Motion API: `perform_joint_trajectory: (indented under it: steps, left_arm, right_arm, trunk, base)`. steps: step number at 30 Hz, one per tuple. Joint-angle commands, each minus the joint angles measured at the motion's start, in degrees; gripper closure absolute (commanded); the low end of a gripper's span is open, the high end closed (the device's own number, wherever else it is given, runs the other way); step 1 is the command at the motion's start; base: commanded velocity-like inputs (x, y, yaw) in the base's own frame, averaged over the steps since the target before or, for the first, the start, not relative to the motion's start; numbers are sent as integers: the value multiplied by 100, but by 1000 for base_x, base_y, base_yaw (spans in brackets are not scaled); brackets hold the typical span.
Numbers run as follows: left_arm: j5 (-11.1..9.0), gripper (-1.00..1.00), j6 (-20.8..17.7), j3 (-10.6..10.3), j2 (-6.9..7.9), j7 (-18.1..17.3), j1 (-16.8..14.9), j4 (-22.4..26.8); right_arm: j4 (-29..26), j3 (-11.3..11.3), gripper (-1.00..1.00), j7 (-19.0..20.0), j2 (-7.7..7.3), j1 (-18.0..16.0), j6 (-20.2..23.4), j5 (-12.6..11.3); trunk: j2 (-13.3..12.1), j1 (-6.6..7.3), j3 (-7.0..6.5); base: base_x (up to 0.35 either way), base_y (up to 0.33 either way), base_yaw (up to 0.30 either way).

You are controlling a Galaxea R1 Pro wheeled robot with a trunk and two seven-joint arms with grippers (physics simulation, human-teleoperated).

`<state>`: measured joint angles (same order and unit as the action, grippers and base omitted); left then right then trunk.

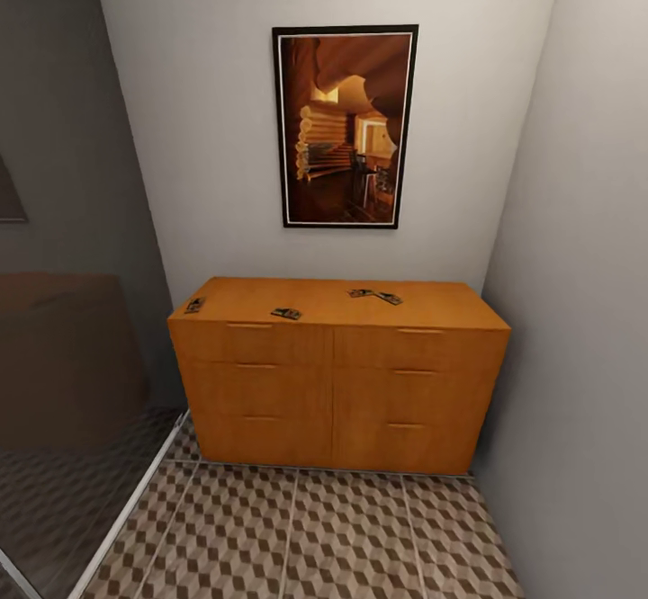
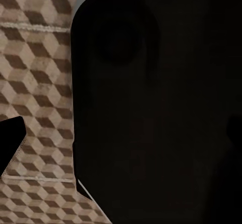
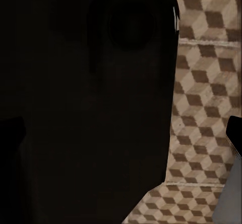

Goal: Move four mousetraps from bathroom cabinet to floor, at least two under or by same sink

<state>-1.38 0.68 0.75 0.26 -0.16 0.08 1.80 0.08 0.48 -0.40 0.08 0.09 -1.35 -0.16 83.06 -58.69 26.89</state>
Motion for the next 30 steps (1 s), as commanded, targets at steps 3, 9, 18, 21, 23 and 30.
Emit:
perform_joint_trajectory:
  steps: [3,9,18,21,23,30]
  left_arm:
    - [-64,-100,10,5,1,-2,1,4]
    - [-85,-100,12,4,1,-2,1,4]
    - [-90,-100,33,4,1,-2,1,4]
    - [-90,-100,41,4,1,-2,1,4]
    - [-90,-100,43,4,1,-2,1,4]
    - [-89,-100,47,4,1,-2,1,4]
  right_arm:
    - [1,4,-100,-4,1,0,-14,-2]
    - [1,4,-100,-4,1,0,-14,-2]
    - [1,4,-100,-4,1,0,-14,-2]
    - [1,4,-100,-4,1,0,-14,-2]
    - [1,4,-100,-4,1,0,-14,-2]
    - [1,4,-100,-4,1,0,-14,-2]
  trunk:
    - [2,-4,4]
    - [2,-4,4]
    - [2,-4,4]
    - [2,-4,4]
    - [2,-4,4]
    - [2,-4,4]
  base:
    - [333,0,0]
    - [333,0,0]
    - [333,0,0]
    - [333,0,0]
    - [333,0,0]
    - [333,0,0]
